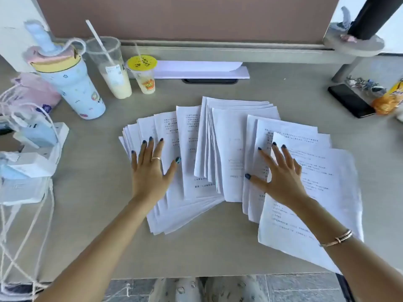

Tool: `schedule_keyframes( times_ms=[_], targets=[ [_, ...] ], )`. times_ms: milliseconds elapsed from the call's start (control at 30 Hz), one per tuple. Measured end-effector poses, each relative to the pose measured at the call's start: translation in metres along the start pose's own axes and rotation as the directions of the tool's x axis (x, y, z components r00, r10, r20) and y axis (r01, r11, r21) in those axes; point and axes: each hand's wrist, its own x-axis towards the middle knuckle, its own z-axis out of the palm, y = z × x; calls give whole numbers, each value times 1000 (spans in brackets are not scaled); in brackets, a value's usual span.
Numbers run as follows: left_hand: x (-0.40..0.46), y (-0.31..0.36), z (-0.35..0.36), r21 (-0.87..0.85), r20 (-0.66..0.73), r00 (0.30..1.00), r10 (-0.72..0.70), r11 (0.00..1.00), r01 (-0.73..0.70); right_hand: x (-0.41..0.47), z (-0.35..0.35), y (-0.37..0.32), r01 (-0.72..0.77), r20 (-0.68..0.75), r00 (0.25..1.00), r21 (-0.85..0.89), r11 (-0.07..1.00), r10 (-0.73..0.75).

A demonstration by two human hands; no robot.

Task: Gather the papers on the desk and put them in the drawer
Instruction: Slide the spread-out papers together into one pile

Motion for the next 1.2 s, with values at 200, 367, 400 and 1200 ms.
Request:
schedule_keyframes(
  times_ms=[200,367,400,1200],
  targets=[
    [-3,-6,6,-19,-145,984,107,994,-111,-2,18,1,60,-204,976,-73,996,-74],
    [-20,-3,3,57,-148,981,123,992,-115,-20,19,-3,8,-255,967,-9,1000,-10],
    [-27,-3,3,69,-117,987,109,992,-101,-27,22,-3,-15,-229,973,-2,1000,14],
    [15,-8,-3,-391,30,991,-131,911,132,26,5,-9,-78,-242,964,125,989,106]
  ],
)
